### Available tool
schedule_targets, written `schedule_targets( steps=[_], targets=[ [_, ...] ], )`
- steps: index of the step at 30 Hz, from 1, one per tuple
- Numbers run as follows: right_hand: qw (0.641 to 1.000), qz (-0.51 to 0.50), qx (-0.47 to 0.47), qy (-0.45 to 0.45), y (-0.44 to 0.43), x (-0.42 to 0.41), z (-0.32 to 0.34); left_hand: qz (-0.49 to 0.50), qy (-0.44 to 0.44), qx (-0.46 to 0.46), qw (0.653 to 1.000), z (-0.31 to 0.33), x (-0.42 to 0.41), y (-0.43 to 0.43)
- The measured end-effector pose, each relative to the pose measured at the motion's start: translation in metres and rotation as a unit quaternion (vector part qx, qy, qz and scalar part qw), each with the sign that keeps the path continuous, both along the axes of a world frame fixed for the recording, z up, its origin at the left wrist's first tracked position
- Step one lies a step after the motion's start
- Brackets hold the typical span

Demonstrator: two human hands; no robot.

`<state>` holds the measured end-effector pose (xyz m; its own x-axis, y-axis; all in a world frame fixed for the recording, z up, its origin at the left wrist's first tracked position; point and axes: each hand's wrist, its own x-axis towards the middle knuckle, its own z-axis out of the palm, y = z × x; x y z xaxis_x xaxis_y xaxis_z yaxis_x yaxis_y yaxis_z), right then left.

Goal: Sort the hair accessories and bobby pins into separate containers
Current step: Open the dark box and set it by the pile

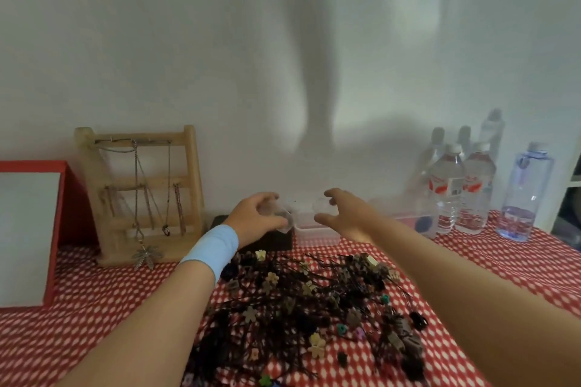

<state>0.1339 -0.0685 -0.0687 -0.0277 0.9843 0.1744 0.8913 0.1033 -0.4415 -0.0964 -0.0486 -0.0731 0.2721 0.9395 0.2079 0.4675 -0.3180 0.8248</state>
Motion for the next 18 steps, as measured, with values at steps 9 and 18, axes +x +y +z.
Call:
schedule_targets(
  steps=[9,18],
  targets=[
    [0.987,-0.04,-0.004,-0.158,0.056,0.002,-0.026,0.013,0.07,0.038,0.997,-0.019,0.008,0.054],
    [0.998,0.017,0.06,-0.023,0.038,-0.036,0.004,0.04,0.093,0.074,0.992,-0.014,-0.015,0.037]
  ],
)
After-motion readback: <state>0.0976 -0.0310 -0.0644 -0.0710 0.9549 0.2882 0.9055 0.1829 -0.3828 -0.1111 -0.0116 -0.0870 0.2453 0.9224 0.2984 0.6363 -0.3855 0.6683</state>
